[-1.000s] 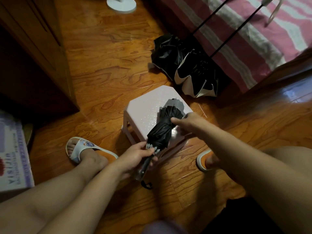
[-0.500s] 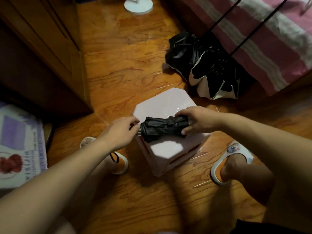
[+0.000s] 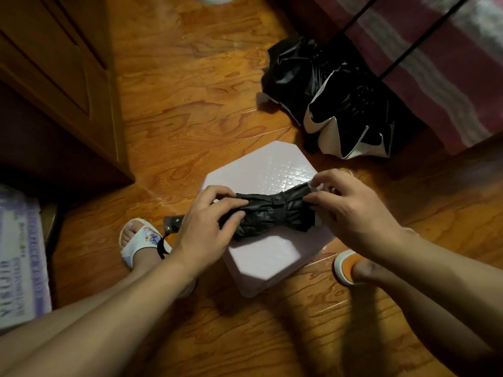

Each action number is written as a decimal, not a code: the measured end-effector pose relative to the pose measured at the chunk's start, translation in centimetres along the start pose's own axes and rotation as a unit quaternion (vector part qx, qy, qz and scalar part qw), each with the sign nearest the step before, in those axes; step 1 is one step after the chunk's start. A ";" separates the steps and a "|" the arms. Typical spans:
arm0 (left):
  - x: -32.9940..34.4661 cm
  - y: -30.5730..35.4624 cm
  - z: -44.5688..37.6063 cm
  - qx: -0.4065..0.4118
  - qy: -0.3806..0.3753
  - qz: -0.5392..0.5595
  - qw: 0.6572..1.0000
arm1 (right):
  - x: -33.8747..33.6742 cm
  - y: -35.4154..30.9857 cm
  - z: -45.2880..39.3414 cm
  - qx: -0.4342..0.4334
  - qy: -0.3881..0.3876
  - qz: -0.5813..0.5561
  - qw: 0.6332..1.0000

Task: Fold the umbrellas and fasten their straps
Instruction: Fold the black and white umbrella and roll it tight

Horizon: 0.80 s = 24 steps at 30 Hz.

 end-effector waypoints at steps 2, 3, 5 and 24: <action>-0.2 -0.1 -0.3 0.008 0.010 0.014 1.000 | 0.3 0.0 0.2 -0.029 0.000 0.013 0.999; -0.3 0.1 -0.3 0.025 0.012 0.014 1.000 | 0.6 0.0 0.4 -0.043 -0.006 0.017 0.999; 0.0 0.8 0.1 0.089 -0.006 -0.013 0.996 | 1.3 -0.4 1.2 -0.074 -0.032 0.022 0.996; 1.6 0.9 0.6 0.213 -0.102 -0.109 0.966 | 0.9 -2.0 0.7 -0.106 -0.044 0.058 0.992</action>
Point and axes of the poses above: each hand's wrist, its own z-axis away from the middle knuckle, its own x-axis out of the palm, y = z × x, the point moved 10 cm from there along -z, towards the middle knuckle, and after that the axes turned 4 degrees about y, right-handed, at the moved point
